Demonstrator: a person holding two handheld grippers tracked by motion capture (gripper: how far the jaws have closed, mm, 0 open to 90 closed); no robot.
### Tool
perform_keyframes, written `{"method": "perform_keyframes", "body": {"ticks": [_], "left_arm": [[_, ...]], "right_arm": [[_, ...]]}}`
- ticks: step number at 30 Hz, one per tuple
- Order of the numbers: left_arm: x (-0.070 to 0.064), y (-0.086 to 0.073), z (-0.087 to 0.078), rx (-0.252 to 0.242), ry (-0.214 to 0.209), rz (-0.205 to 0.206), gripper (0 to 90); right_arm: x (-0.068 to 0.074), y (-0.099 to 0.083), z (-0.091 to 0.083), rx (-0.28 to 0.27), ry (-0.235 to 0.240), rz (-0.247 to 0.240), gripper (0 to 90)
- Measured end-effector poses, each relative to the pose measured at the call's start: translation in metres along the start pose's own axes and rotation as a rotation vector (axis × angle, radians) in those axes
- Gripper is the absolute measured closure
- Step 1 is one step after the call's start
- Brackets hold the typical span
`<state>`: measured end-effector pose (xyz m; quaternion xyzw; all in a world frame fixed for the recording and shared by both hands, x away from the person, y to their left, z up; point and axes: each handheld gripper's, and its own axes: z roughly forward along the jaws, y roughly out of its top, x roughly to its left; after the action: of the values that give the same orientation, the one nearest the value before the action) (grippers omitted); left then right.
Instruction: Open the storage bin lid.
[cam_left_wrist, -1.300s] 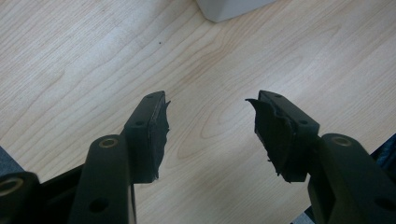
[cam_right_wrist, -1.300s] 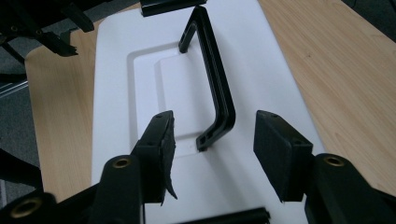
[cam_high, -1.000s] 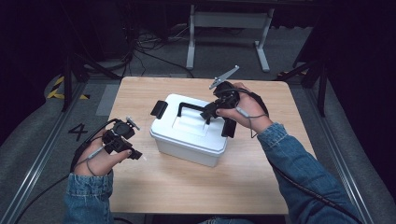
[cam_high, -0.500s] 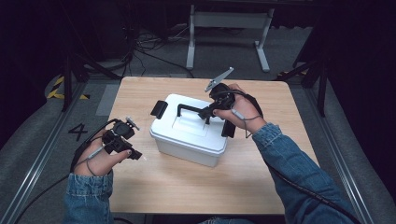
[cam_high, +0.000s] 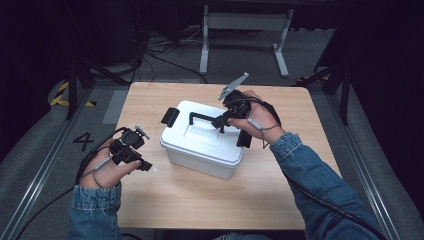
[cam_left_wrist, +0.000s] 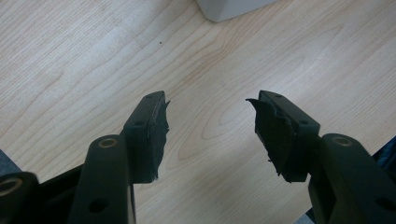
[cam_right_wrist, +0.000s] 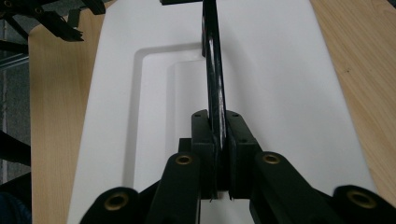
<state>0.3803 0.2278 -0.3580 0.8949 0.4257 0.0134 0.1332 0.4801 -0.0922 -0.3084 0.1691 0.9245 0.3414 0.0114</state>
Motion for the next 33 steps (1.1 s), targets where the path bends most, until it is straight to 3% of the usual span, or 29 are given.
{"method": "perform_keyframes", "body": {"ticks": [15,33], "left_arm": [[0.001,-0.001,-0.001,-0.003,0.002,0.004,44.9],[0.001,-0.001,-0.001,-0.006,0.002,0.0,44.8]], "right_arm": [[0.01,0.023,-0.031,-0.052,-0.028,-0.056,84.5],[0.008,0.027,-0.062,-0.11,-0.047,-0.044,84.5]]}}
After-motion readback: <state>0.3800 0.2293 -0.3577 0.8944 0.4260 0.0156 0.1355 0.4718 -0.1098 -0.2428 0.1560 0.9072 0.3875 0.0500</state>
